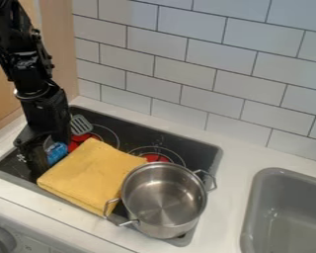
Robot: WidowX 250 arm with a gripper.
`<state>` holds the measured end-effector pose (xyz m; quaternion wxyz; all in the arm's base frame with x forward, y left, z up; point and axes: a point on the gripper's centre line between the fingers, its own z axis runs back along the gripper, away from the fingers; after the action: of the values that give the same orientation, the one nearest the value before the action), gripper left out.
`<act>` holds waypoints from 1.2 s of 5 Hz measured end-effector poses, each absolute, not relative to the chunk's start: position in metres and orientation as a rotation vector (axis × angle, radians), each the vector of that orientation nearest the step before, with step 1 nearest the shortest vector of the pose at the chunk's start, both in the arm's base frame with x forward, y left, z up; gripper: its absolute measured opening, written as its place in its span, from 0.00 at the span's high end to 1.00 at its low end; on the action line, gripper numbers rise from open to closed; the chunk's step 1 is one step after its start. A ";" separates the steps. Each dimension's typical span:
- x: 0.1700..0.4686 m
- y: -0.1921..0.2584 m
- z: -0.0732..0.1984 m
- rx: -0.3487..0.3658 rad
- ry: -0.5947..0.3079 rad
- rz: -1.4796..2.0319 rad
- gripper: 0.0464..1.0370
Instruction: Place the blue object to the right burner
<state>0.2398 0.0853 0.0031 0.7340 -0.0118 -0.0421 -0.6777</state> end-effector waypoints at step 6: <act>0.232 0.096 0.039 0.099 -0.042 -1.466 0.31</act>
<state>0.2322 0.0961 0.0388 0.7417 0.0452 -0.0193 -0.6689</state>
